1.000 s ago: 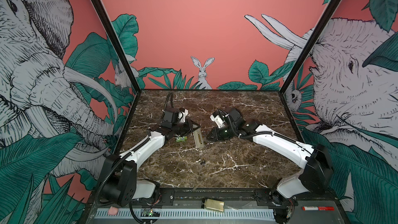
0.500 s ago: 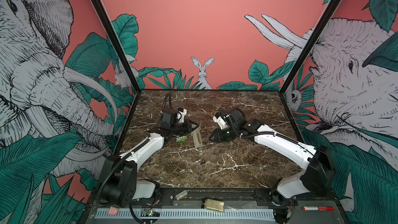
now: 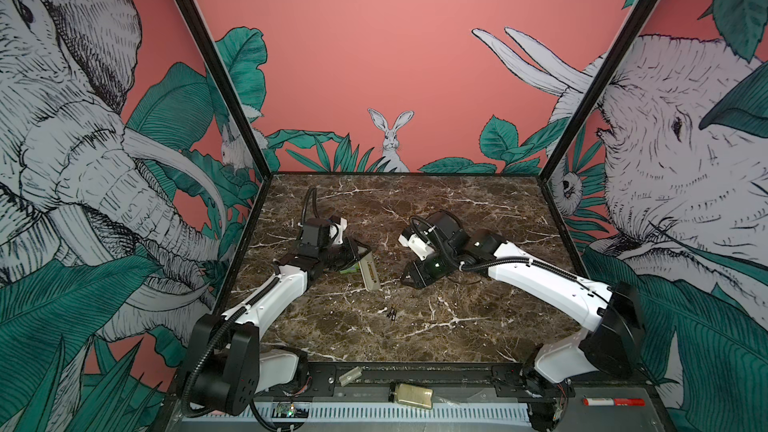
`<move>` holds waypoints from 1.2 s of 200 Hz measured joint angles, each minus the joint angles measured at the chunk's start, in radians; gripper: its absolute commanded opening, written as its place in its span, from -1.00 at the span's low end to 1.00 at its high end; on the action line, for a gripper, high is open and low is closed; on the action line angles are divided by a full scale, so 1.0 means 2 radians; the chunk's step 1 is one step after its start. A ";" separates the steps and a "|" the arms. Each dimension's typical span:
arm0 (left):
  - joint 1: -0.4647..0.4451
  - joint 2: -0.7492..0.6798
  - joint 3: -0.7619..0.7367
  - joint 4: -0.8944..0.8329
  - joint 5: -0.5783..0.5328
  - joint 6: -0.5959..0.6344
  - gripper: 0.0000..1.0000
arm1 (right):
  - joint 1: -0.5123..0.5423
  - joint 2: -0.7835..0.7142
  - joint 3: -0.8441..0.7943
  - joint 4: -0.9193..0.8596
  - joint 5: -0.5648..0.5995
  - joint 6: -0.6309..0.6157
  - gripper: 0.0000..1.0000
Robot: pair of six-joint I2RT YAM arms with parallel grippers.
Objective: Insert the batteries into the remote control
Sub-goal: 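Move the right gripper to the beige battery cover on the near rail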
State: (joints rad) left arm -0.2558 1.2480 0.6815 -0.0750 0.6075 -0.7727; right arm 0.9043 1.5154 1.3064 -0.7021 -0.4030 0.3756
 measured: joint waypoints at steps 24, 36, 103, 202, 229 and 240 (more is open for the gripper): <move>0.025 -0.009 -0.001 -0.022 -0.011 0.015 -1.00 | 0.037 0.024 0.020 -0.008 -0.001 -0.005 -0.11; 0.038 -0.016 -0.005 -0.026 -0.015 0.019 -1.00 | 0.057 0.038 0.031 -0.019 0.002 -0.005 -0.13; 0.094 -0.043 -0.014 -0.038 -0.034 0.052 -1.00 | 0.138 0.110 0.101 -0.086 0.029 0.013 -0.13; 0.148 -0.082 -0.047 -0.027 -0.057 0.067 -1.00 | 0.219 0.176 0.141 -0.116 0.088 0.123 -0.03; 0.149 -0.093 -0.062 -0.027 -0.060 0.069 -1.00 | 0.234 0.195 0.145 -0.105 0.094 0.142 -0.03; 0.149 -0.096 -0.068 -0.027 -0.060 0.070 -1.00 | 0.240 0.210 0.153 -0.100 0.094 0.148 -0.03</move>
State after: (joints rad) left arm 0.0422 1.0569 0.5449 -0.1291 0.4881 -0.6331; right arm 1.3842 1.9347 1.6115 -0.9012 -0.2153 0.6724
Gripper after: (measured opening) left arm 0.229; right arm 0.486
